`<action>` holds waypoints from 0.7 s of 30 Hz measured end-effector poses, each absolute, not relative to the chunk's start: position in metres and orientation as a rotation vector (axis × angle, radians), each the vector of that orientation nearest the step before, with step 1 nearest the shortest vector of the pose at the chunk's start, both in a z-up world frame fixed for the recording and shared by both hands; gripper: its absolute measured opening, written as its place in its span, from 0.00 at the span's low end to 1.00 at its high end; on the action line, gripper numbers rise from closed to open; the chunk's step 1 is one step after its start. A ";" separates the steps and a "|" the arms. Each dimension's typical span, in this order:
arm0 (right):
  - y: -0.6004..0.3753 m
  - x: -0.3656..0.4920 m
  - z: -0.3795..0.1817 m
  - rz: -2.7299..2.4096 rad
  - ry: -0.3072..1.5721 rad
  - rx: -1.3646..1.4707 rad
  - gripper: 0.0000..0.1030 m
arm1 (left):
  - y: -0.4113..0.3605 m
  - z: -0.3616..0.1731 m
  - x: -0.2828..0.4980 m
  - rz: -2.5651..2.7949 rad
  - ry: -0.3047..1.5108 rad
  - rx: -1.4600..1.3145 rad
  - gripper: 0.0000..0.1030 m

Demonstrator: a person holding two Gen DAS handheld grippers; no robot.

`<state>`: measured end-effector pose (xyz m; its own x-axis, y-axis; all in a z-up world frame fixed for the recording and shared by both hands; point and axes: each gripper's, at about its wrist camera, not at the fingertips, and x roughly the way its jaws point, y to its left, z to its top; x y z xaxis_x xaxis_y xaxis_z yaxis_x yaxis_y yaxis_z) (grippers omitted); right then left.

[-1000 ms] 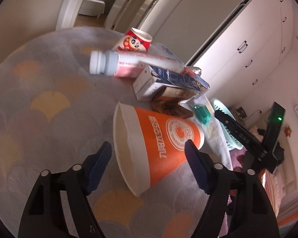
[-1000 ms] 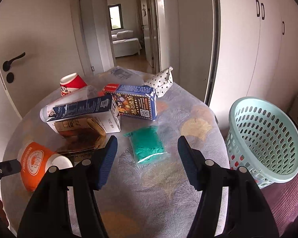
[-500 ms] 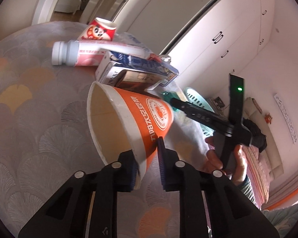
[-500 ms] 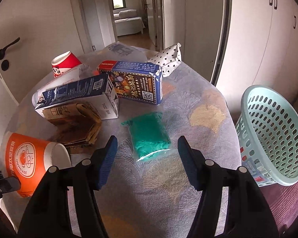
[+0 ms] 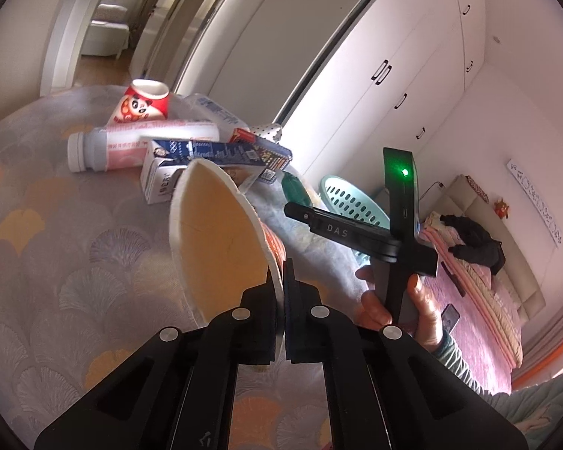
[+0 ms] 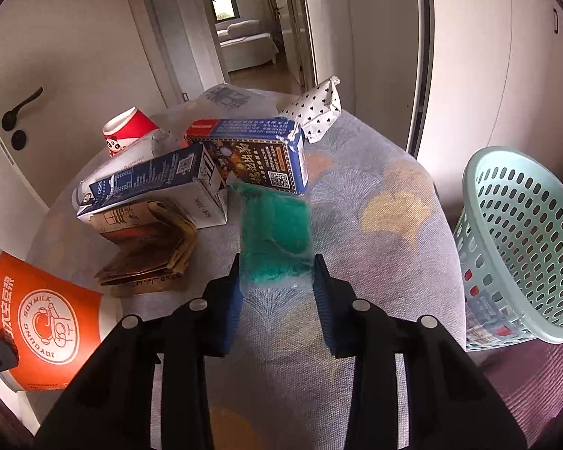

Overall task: Collect trash
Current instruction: 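Carry the orange cup and green packet over the basket and release both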

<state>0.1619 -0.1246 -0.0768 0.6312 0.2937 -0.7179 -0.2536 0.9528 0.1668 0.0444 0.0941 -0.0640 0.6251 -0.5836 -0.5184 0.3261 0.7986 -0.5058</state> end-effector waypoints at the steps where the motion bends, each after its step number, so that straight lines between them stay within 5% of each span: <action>1: -0.126 0.158 -0.073 0.304 0.819 0.042 0.31 | 0.092 -0.062 0.045 -0.540 0.722 -0.382 0.01; 21: -0.254 0.128 0.007 0.073 0.586 0.143 0.31 | -0.019 -0.001 0.105 -0.660 0.603 -0.192 0.01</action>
